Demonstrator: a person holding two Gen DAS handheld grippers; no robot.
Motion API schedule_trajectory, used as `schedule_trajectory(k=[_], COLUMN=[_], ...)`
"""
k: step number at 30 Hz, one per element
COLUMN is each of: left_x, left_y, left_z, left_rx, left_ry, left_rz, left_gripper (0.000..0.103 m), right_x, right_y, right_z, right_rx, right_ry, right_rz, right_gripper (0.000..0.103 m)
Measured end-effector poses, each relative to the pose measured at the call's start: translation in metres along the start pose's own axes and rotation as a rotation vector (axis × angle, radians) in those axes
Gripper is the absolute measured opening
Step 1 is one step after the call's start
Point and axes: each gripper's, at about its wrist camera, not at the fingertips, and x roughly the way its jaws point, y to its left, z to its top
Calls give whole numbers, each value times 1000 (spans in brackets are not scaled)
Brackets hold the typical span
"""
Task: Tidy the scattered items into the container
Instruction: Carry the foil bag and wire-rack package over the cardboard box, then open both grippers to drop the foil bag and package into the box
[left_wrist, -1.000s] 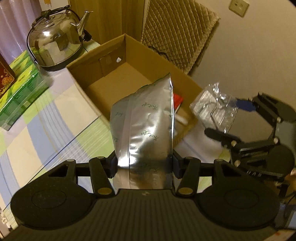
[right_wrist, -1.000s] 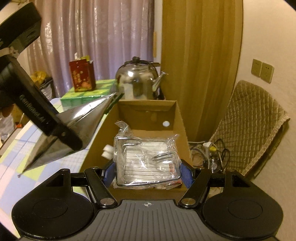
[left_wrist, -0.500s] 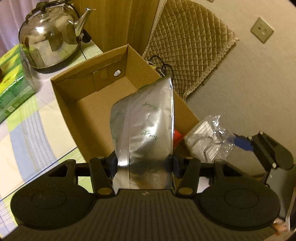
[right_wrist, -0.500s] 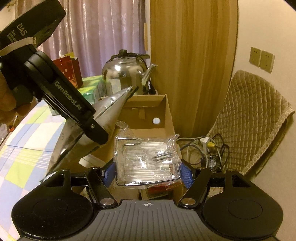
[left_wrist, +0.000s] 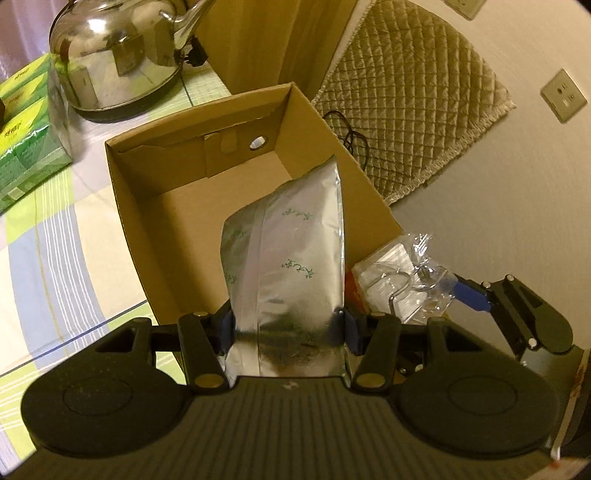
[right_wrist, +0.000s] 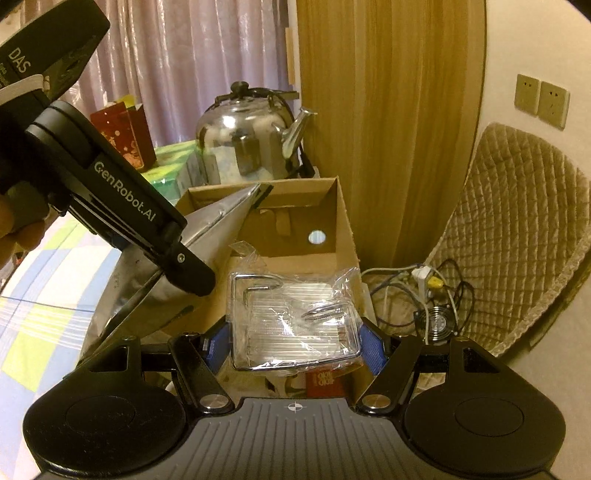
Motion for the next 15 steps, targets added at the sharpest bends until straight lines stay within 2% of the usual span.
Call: schedule_trajectory(k=[10, 15], left_x=[20, 30], left_y=[19, 32], left_z=[15, 23], left_rx=[-77, -109], left_ry=[-3, -12], left_rz=[-6, 24], left_gripper=[50, 51], right_x=[30, 44], right_y=[1, 2], right_z=[4, 9], right_rx=[8, 0], right_ry=[35, 51], right_rz=[12, 15], right_gripper=[67, 67])
